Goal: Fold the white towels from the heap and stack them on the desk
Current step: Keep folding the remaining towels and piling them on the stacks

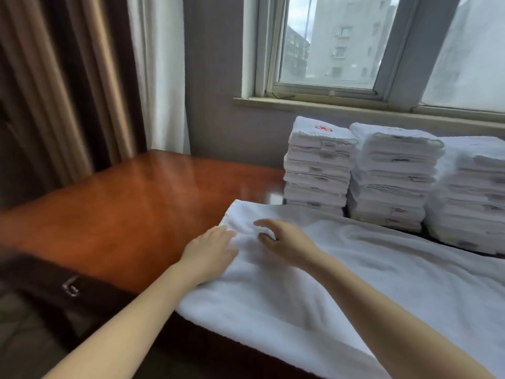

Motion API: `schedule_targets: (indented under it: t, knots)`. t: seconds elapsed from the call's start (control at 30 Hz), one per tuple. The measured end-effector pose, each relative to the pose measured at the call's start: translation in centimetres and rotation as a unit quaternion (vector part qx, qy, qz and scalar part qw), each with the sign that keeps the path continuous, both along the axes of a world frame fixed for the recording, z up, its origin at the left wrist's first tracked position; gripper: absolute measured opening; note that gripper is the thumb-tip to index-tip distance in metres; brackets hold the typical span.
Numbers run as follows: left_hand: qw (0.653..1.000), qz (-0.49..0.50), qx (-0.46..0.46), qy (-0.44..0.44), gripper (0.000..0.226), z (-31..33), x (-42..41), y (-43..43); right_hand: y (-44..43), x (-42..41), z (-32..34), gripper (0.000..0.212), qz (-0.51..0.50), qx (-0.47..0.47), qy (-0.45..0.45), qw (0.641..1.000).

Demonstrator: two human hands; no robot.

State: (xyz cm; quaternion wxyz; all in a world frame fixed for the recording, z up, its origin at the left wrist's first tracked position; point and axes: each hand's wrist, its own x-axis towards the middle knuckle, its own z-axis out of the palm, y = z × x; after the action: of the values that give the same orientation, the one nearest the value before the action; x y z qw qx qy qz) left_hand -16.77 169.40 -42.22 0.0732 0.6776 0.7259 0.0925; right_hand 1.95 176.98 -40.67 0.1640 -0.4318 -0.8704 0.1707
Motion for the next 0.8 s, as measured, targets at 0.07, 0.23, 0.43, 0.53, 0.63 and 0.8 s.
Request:
schedule_targets:
  t: [0.07, 0.23, 0.43, 0.53, 0.63, 0.8]
  knots:
    - [0.997, 0.0, -0.057, 0.047, 0.06, -0.7, -0.8, -0.8, 0.2, -2.0, -0.6, 0.038, 0.034, -0.01, -0.035, 0.999]
    - [0.988, 0.087, 0.021, 0.129, 0.039, 1.2, -2.7, -1.0, -0.6, -5.3, -2.6, 0.05, 0.091, 0.018, -0.09, 0.992]
    - [0.993, 0.101, 0.028, 0.055, 0.032, 1.7, -3.9, 2.2, -1.5, -5.5, -2.7, 0.041, 0.115, -0.044, 0.027, 0.992]
    - [0.996, 0.066, 0.054, 0.005, 0.039, 1.6, -3.6, 4.4, 0.3, -3.7, -1.2, 0.031, 0.006, -0.03, 0.13, 0.991]
    - [0.998, 0.018, 0.067, 0.007, 0.038, 1.4, -2.7, 6.4, 2.5, -1.1, -0.2, 0.034, -0.073, 0.071, 0.061, 0.993]
    - [0.999, -0.027, -0.034, -0.01, 0.056, 2.6, -1.5, 8.8, 5.3, 2.1, 0.1, 0.046, -0.15, 0.116, -0.065, 0.98]
